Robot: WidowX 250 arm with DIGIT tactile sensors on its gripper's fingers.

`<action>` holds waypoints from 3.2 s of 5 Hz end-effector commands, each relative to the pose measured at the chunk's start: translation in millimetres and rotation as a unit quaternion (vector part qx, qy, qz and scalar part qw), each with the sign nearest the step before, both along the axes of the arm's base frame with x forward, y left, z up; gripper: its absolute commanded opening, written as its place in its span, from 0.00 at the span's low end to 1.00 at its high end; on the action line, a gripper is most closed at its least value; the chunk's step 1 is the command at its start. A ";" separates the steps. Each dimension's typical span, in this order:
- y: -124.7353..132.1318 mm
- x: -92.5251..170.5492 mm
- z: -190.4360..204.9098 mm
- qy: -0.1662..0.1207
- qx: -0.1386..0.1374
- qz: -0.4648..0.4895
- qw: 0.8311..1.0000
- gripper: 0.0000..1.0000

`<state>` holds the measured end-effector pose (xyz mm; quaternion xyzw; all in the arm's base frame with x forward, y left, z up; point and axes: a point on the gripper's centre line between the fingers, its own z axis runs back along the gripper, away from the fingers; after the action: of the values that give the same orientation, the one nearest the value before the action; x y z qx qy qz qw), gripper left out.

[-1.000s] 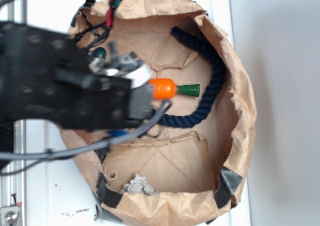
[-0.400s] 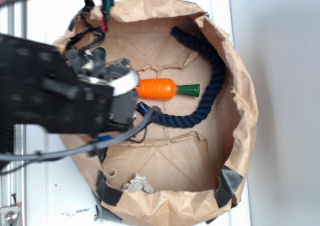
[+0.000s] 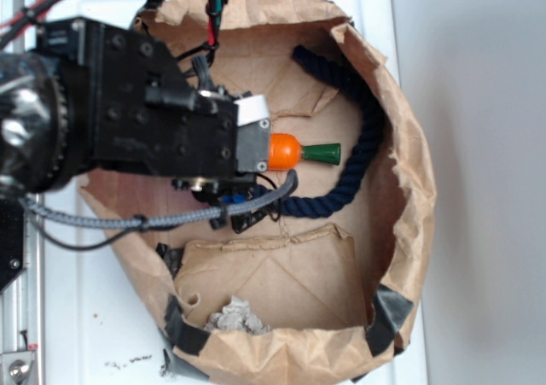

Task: Grab the plastic pickle.

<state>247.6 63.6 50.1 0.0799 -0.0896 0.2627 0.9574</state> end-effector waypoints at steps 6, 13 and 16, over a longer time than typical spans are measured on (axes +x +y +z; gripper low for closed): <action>30.1 -26.3 -24.2 0.056 0.079 0.034 0.995 1.00; 12.6 -24.0 52.9 0.001 -0.012 0.048 0.999 0.00; -21.5 -3.7 133.0 -0.025 -0.049 -0.095 0.994 0.00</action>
<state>245.1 33.9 162.1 0.0170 -0.0702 0.1680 0.9831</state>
